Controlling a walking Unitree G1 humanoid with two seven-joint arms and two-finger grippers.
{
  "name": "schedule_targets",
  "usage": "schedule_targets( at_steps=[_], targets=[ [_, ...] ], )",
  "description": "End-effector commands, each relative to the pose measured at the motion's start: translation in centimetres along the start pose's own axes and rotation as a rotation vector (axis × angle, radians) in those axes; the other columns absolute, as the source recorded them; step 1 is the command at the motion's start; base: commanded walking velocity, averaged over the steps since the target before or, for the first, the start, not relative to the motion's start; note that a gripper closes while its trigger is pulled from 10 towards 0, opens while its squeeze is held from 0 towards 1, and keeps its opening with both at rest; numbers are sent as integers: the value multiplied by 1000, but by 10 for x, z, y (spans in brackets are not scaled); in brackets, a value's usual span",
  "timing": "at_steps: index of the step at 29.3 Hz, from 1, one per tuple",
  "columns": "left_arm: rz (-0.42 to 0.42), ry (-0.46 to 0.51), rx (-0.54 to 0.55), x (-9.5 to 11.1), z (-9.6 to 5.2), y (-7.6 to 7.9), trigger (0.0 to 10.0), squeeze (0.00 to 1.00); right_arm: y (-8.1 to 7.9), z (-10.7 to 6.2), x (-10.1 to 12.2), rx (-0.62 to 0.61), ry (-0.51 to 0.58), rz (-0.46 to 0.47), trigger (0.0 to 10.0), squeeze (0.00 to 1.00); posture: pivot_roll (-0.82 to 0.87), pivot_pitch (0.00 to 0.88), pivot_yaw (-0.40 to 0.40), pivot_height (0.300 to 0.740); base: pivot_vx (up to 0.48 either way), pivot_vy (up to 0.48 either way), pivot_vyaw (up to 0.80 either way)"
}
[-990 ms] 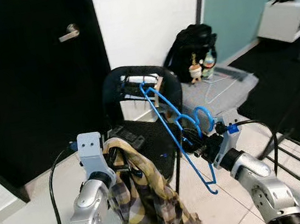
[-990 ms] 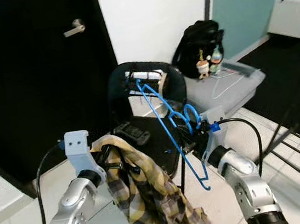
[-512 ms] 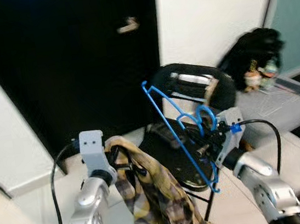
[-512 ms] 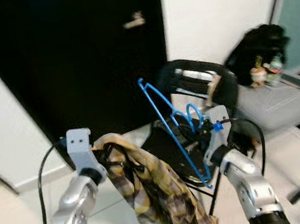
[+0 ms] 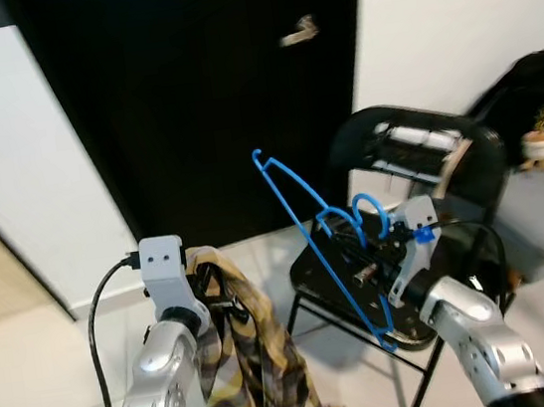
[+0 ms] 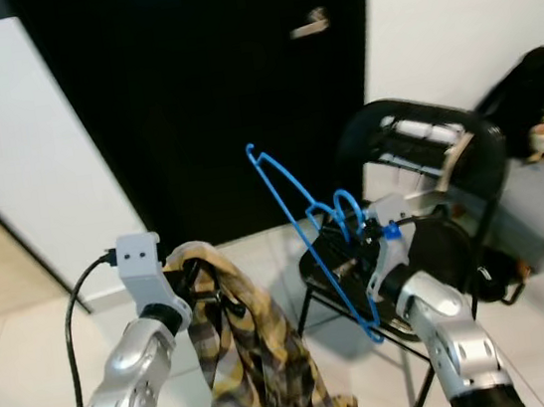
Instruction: Hang hanger
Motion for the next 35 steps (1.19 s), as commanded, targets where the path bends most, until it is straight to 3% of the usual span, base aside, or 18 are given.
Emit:
schedule_targets(
  at_steps=[1, 35],
  targets=[
    [7, 17, 17, 4, -1, -5, 10000, 0, -5, 2, 1, 16, 10, 3, 10000, 0, -117, 0, 2, 740, 0, 0, 663],
    [7, 14, 15, 3, -1, -4, 10000, 0, -5, 1, 2, 27, 18, 11, 10000, 0, -119, 0, -1, 740, 0, 0, 659]
  ],
)
Point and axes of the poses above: a point about 5 cm out from each wrist's last joint towards the gripper, its own z axis pointing out of the wrist towards the gripper, its own x axis along the axis of the wrist's last joint, y = z × x, the point moved 2 cm from there along z, pointing out of the wrist towards the gripper, and after that the axes turned 5 degrees about -z, right-handed, at the moved point
